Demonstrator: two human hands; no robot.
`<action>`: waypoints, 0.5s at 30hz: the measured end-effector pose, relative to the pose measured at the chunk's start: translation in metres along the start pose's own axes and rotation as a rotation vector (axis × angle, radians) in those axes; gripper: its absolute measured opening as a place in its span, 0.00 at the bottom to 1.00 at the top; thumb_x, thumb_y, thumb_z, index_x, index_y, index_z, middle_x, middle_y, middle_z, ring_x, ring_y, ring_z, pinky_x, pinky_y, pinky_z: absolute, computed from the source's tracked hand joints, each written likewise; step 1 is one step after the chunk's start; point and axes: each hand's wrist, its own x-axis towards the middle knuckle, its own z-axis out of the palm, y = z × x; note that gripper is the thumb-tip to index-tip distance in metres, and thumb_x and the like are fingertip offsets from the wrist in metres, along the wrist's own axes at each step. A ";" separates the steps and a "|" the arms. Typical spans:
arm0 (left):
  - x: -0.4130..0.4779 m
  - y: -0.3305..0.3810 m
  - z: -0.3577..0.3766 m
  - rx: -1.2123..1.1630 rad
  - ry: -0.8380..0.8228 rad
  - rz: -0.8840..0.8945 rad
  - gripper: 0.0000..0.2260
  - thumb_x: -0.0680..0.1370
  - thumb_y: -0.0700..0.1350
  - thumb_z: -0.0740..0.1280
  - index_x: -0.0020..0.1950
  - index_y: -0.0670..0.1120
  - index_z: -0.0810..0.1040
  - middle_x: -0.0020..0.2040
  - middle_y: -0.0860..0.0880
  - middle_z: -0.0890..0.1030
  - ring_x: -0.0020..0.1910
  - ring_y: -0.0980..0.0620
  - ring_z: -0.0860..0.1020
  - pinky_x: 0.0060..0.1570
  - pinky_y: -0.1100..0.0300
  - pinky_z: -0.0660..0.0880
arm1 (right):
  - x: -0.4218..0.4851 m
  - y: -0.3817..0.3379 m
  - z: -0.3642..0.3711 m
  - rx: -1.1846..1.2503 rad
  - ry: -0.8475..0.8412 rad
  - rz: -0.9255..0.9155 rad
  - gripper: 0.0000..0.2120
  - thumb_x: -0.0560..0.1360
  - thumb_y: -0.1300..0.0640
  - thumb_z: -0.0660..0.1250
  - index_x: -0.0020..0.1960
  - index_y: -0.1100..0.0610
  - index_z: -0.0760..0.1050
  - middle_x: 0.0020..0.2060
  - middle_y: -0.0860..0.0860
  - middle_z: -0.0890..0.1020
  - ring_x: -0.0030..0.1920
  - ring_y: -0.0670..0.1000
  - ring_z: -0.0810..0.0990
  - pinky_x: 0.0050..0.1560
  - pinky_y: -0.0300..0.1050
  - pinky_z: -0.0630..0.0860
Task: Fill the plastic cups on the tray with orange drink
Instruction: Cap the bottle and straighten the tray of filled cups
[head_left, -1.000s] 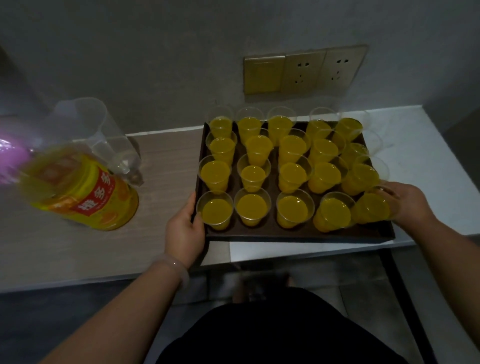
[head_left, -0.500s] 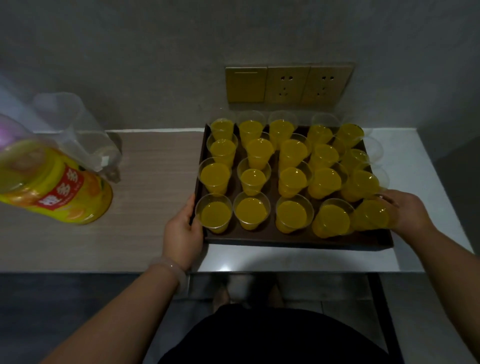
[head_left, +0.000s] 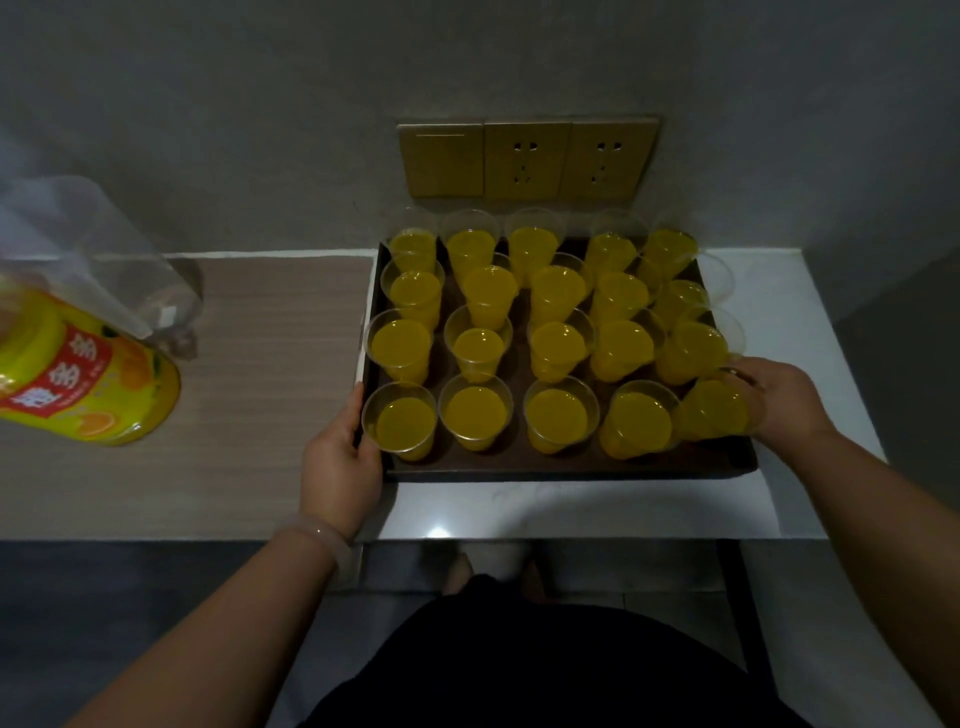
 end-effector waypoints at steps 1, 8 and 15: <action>0.000 0.001 -0.001 0.011 -0.004 0.004 0.21 0.79 0.40 0.64 0.73 0.44 0.68 0.61 0.44 0.79 0.57 0.55 0.75 0.53 0.72 0.67 | -0.001 -0.002 0.000 0.007 -0.005 0.007 0.28 0.67 0.50 0.59 0.57 0.70 0.77 0.52 0.67 0.80 0.54 0.65 0.78 0.52 0.38 0.64; 0.003 0.001 -0.009 0.091 -0.060 0.027 0.22 0.80 0.41 0.63 0.74 0.46 0.66 0.59 0.42 0.80 0.55 0.48 0.78 0.53 0.63 0.70 | -0.006 -0.003 -0.002 0.122 -0.040 0.070 0.28 0.69 0.49 0.62 0.63 0.66 0.75 0.58 0.65 0.79 0.57 0.57 0.75 0.57 0.41 0.64; 0.015 0.009 -0.020 0.045 -0.095 -0.041 0.18 0.81 0.39 0.59 0.72 0.42 0.68 0.65 0.42 0.76 0.64 0.45 0.73 0.63 0.58 0.67 | -0.007 -0.011 -0.007 0.135 0.024 0.151 0.14 0.82 0.53 0.59 0.58 0.57 0.79 0.50 0.53 0.79 0.51 0.51 0.75 0.51 0.40 0.65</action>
